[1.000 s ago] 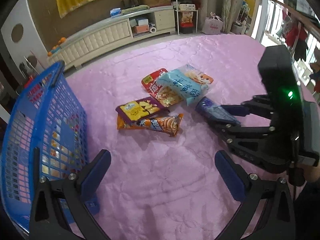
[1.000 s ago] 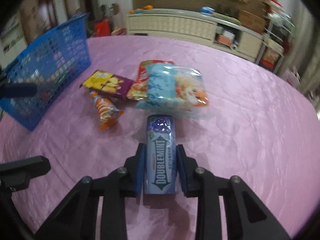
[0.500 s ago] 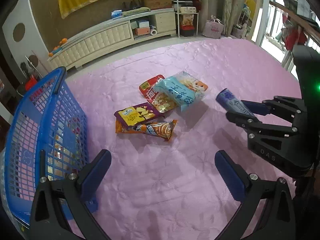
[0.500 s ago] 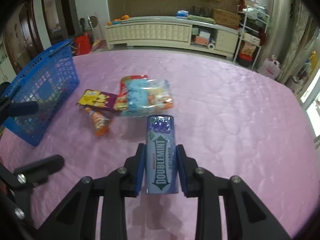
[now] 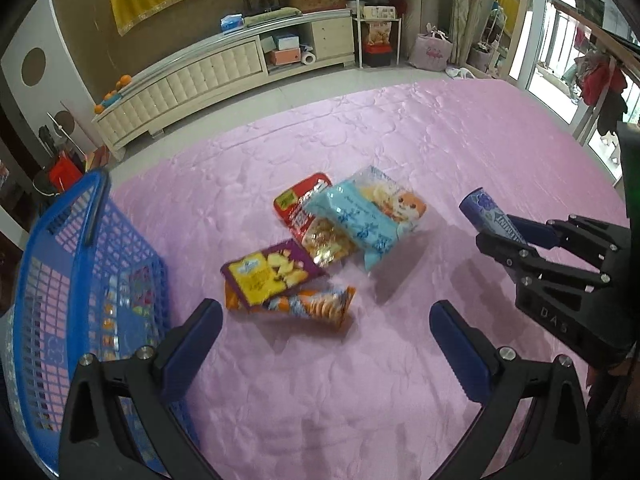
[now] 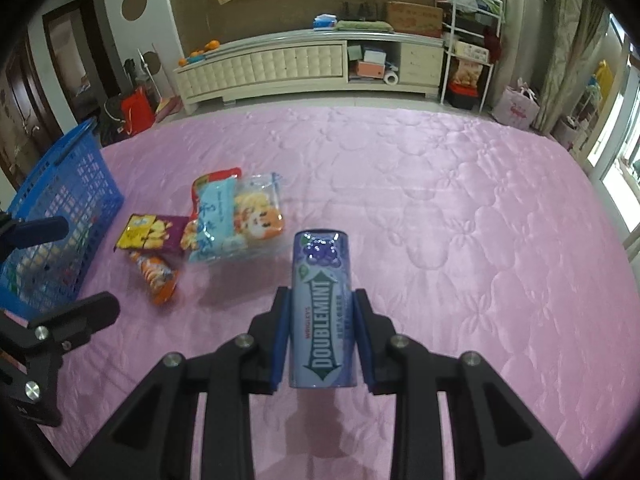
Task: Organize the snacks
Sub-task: 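Grasp the blue-and-white pastry bag with the left gripper while the right holds the gum box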
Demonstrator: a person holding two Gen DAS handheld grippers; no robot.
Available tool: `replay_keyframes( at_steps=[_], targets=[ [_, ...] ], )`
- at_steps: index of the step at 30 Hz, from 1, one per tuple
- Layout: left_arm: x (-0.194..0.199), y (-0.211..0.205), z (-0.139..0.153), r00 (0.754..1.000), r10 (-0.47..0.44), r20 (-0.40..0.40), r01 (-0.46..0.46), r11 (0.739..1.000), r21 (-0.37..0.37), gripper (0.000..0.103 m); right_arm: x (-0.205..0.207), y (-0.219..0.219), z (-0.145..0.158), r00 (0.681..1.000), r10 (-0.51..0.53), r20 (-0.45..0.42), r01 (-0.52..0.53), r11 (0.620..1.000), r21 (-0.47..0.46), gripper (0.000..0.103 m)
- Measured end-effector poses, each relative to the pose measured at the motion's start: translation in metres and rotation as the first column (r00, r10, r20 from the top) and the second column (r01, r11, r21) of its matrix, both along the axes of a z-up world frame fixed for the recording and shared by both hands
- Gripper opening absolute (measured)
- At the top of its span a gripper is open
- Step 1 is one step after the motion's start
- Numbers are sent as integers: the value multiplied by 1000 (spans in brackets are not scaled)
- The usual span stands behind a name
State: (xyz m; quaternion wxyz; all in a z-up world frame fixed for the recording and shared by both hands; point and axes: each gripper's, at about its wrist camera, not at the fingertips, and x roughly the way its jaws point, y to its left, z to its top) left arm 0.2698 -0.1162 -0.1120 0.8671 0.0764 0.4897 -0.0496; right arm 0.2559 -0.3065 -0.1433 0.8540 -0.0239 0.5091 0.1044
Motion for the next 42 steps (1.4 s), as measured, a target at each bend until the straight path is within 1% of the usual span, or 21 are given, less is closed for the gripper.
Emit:
replay_keyframes(
  at_steps=[3,7,12,18,24,26,28,32,35,39,41,42],
  targets=[
    [13,-3,-2,1000,7,-20,-7,1000,0,103,6,-5,-5,1000,-19,-15,20,1000,20,34],
    [34,-7,-7,996,25,-82,-27,999,-29,103,18,-16,-8,998,-53,-35,55,997,62,34],
    [59,-14,-12,993,38,-115,-42,999,-31,103,30,-29,-9,994,-99,-44,103,989,103,34],
    [90,-25,-25,985,26,-169,-31,999,-27,103,33,-32,-15,991,-124,-58,129,987,100,34],
    [110,-37,-39,978,28,-208,-33,999,-22,103,34,-38,-21,986,-145,-79,152,984,94,34],
    [118,-40,-41,978,42,-206,-48,999,-26,103,34,-41,-21,985,-155,-80,162,982,97,34],
    [126,-41,-49,970,70,-231,-74,997,-8,103,33,-42,-21,984,-159,-82,167,981,101,34],
    [133,-41,-56,966,99,-238,-108,994,-26,103,33,-41,-22,984,-156,-88,165,981,100,34],
    [136,-43,-60,966,99,-240,-102,995,1,103,34,-42,-23,983,-161,-90,169,981,97,34],
    [140,-61,-68,967,53,-250,-41,998,54,102,34,-43,-23,981,-168,-93,177,979,98,34],
    [139,-69,-72,969,36,-246,-17,997,81,98,35,-42,-23,982,-164,-93,172,981,93,34],
    [139,-72,-73,970,32,-243,-11,996,86,93,35,-41,-24,982,-162,-93,171,981,91,34]
  ],
)
